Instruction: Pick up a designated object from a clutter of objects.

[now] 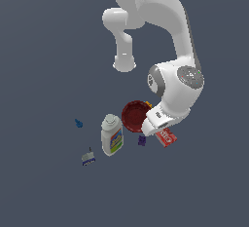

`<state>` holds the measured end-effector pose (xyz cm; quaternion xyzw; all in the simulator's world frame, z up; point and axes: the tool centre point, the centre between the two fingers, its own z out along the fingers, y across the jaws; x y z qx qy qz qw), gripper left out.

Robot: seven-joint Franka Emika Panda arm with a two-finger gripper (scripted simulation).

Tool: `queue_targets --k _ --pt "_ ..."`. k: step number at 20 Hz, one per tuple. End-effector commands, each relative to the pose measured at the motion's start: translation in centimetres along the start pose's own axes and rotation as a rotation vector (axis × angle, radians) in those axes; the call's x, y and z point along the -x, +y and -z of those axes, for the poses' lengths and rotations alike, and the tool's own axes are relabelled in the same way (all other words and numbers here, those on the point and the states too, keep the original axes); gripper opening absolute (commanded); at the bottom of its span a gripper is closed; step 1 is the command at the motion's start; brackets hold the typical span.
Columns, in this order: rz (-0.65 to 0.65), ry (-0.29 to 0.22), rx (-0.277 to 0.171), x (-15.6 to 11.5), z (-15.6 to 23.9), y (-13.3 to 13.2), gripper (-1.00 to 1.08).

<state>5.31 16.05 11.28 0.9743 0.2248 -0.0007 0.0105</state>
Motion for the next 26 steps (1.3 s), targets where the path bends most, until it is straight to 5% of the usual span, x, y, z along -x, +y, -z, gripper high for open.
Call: queue_targets --k 1,9,26 --pt "0.036 0.003 -0.006 -0.5 -1.7 -1.5 1.0" --pt "0.093 0.007 -0.019 -1.0 -4.5 -4.0 1.0" --pt "0.096 0.007 -0.02 -0.9 -9.3 -4.2 1.0"
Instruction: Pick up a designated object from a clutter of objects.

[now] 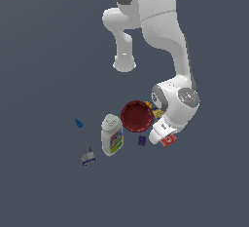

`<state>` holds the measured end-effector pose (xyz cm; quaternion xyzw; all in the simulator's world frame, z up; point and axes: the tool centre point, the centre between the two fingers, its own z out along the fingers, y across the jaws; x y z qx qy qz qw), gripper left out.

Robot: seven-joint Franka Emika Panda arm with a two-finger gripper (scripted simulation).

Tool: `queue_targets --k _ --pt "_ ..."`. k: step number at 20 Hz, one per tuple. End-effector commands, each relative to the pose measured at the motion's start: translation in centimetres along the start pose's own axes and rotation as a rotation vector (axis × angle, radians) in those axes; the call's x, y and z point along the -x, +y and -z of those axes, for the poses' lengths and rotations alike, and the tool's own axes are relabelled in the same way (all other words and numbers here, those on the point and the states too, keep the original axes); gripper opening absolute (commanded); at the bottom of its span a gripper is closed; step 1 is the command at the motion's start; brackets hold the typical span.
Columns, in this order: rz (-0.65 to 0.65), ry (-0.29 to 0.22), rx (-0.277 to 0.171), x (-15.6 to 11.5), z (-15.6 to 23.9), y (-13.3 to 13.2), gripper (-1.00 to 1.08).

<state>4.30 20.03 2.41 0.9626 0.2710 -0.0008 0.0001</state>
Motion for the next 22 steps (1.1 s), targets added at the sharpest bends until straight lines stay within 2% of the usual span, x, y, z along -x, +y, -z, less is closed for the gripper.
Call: queue_targets --k 1,4,5,22 --pt "0.0 0.001 0.0 -0.1 -0.7 0.0 1.0" --pt "0.0 0.001 0.0 -0.1 -0.9 0.0 1.0" --pt "0.0 0.001 0.0 -0.1 -0.9 0.0 -1.0" --pt "0.0 0.003 0.001 0.5 0.1 0.7 -1.0"
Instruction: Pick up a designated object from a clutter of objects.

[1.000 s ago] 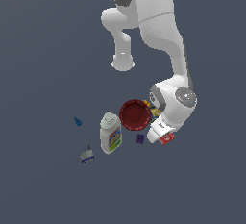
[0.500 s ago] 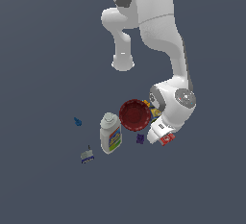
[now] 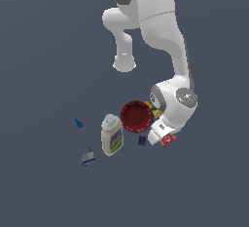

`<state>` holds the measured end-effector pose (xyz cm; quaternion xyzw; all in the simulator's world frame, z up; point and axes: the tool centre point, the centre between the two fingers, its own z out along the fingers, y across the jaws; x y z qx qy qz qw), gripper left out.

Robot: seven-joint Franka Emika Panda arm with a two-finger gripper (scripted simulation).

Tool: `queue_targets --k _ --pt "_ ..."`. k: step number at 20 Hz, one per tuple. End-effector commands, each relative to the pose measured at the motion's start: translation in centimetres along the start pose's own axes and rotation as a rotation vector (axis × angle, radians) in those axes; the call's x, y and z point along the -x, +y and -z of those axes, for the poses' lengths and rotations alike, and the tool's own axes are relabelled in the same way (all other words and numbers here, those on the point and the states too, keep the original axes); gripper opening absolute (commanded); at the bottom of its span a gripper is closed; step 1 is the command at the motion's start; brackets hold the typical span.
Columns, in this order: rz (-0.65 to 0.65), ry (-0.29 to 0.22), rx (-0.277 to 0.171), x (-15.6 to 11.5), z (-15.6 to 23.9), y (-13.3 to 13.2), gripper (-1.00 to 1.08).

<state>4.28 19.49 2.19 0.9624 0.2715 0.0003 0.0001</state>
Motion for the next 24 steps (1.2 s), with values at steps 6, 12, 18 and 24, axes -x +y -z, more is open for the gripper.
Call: queue_targets --k 6,12,18,24 --pt "-0.001 0.0 0.001 2.0 2.7 1.9 -1.0" --pt "-0.001 0.0 0.001 4.8 6.5 4.6 -1.0" --pt "-0.001 0.0 0.001 8.4 11.5 8.1 -1.0" --pt "0.0 0.001 -0.001 12.3 16.9 11.8 -1.0"
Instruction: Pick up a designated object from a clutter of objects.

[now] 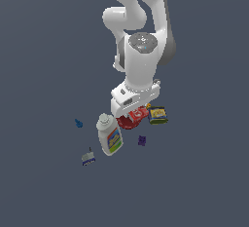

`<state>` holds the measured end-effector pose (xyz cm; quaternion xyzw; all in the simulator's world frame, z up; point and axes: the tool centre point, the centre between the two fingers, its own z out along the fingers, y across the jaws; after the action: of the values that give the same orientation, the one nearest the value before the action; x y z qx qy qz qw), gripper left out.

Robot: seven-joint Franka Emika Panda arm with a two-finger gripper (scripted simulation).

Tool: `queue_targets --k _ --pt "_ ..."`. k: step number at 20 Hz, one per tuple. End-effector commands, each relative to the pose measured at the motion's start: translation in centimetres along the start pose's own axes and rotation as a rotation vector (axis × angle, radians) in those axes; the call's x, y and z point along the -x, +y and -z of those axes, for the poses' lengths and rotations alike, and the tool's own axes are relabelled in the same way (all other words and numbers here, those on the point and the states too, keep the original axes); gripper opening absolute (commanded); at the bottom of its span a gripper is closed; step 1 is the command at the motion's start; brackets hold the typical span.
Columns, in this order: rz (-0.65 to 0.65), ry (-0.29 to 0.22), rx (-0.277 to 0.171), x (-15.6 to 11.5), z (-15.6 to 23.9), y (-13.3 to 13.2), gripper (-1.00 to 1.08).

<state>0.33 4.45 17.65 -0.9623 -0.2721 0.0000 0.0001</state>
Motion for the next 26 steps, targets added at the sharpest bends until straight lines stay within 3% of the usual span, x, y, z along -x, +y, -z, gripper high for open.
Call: queue_targets --k 1,17,26 --pt "-0.001 0.002 -0.001 1.7 2.4 1.7 -1.0" --pt "-0.002 0.003 -0.003 11.8 17.0 11.9 -1.0" --pt "-0.002 0.0 0.0 15.1 22.2 15.8 -1.0"
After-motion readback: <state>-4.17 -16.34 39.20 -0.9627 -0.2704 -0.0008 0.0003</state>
